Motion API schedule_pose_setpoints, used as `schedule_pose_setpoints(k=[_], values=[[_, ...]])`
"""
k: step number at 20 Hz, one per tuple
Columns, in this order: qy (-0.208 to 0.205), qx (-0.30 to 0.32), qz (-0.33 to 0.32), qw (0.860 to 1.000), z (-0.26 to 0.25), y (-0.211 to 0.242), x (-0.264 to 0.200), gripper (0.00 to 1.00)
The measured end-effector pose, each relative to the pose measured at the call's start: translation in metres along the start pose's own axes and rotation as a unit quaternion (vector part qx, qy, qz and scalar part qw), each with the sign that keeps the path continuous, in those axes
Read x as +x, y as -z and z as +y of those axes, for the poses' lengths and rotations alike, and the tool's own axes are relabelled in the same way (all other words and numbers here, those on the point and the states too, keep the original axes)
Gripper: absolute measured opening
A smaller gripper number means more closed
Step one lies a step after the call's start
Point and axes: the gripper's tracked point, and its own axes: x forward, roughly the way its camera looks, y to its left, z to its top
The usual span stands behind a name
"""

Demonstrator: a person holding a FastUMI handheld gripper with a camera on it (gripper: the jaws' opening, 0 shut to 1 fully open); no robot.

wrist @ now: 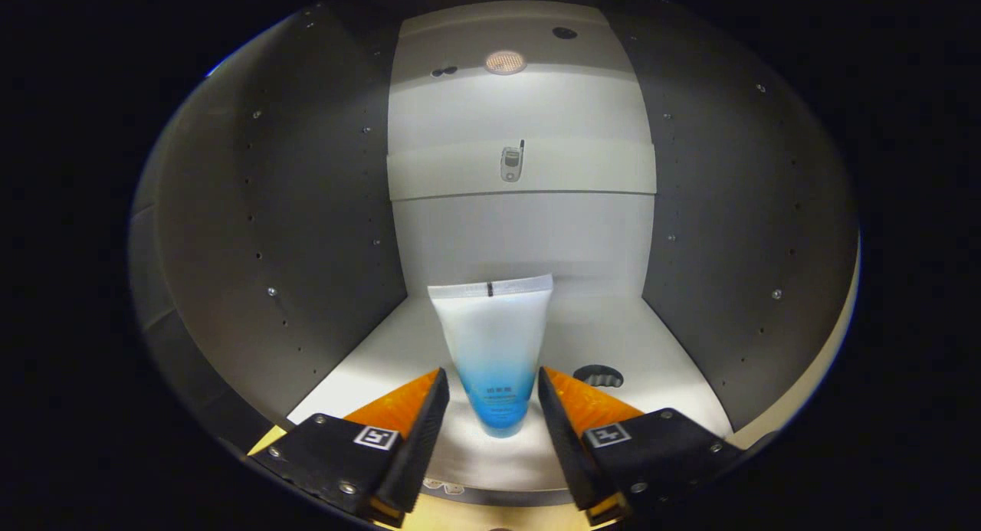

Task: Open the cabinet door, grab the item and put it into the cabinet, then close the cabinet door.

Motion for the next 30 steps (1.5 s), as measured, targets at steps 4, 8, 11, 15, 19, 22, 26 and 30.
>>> schedule_pose_setpoints(k=[4, 8, 11, 15, 19, 22, 26, 30], values=[[0.017, -0.007, -0.01, 1.0, -0.006, -0.007, -0.005, 0.93], [0.019, 0.013, -0.025, 0.999, -0.007, -0.017, -0.028, 0.93], [0.008, 0.036, -0.04, 0.999, 0.0, -0.025, -0.065, 0.93], [-0.001, 0.041, -0.06, 0.997, 0.021, -0.029, -0.133, 0.93], [0.01, 0.045, -0.086, 0.995, 0.04, -0.023, -0.207, 0.93], [0.017, 0.044, -0.093, 0.995, 0.055, -0.008, -0.263, 0.93], [0.023, 0.041, -0.094, 0.994, 0.073, 0.025, -0.333, 0.94], [0.021, 0.053, -0.087, 0.995, 0.076, 0.045, -0.375, 0.94]])
